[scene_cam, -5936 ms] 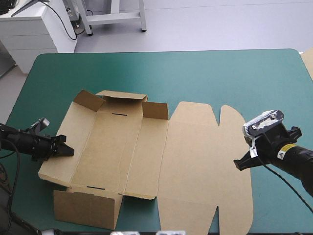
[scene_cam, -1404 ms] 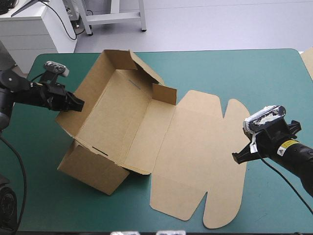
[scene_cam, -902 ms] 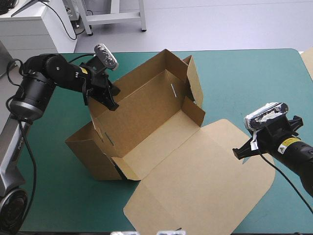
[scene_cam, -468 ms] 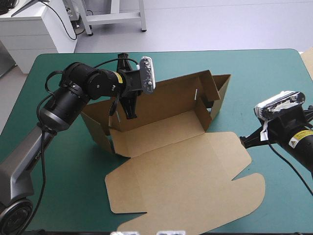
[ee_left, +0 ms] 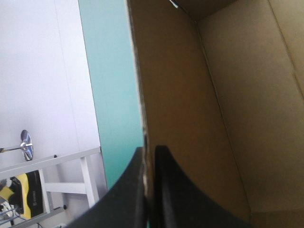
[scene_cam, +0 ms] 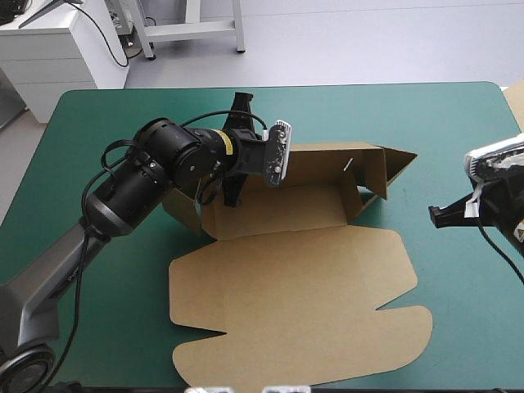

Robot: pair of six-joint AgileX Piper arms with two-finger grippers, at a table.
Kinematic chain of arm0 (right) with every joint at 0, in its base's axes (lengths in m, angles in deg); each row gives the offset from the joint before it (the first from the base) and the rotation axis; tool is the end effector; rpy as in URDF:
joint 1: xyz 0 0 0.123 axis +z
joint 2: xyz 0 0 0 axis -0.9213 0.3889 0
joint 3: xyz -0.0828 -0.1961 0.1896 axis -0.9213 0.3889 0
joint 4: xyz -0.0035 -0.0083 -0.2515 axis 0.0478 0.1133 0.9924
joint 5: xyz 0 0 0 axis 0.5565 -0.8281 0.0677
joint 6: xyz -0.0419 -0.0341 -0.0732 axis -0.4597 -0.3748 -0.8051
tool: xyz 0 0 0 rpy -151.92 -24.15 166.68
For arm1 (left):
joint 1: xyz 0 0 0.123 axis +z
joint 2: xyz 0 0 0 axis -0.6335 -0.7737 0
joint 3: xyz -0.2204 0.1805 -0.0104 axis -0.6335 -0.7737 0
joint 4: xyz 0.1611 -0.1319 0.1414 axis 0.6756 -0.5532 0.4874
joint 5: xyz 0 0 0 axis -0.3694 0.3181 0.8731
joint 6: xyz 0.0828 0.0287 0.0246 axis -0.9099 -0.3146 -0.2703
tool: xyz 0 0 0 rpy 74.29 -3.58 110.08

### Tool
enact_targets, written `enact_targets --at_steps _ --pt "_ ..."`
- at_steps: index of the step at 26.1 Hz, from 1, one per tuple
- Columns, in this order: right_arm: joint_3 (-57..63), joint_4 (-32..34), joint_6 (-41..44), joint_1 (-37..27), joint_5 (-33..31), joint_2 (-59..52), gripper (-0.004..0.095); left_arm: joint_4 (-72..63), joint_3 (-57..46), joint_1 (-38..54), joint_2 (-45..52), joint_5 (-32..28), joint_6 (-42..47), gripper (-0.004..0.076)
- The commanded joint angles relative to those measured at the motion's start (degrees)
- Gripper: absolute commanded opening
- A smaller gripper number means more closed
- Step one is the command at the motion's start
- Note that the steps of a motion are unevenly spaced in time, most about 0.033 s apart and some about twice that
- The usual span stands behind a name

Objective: Fold the box

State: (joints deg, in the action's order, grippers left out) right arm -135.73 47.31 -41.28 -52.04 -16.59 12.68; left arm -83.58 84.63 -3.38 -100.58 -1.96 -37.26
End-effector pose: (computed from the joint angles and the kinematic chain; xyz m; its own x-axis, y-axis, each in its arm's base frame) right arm 0.1333 0.0194 0.4535 -0.3063 -0.2779 -0.9105 -0.1585 0.9580 -0.2391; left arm 0.2628 -0.2325 0.4256 0.4244 0.8775 -0.2234 0.6625 -0.1327 0.7372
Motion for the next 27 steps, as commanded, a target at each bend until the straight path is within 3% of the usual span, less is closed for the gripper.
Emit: enact_targets --at_steps 1,7,16,19,27 --pt "-1.89 1.92 1.06 -0.27 2.26 -0.22 -0.0021 1.56 0.53 -2.06 4.41 -4.21 -0.80 -0.0008" --pt "-1.89 1.69 1.75 -0.27 2.56 -0.22 -0.0021 6.87 -9.75 -1.93 10.66 -13.35 0.74 -0.0008" --pt "-1.89 1.70 1.91 -0.27 1.68 -0.22 -0.0021 7.01 -22.28 -1.93 13.33 -22.09 2.28 -0.0008" --pt "-1.89 1.03 1.91 -0.27 1.50 -0.22 -0.0021 12.71 -26.38 -1.84 13.33 -23.95 3.63 -0.0008" --pt "-1.89 -3.78 -0.10 -0.27 2.29 2.59 -0.0021 29.26 -33.60 0.51 13.48 -31.29 18.90 -0.0008"
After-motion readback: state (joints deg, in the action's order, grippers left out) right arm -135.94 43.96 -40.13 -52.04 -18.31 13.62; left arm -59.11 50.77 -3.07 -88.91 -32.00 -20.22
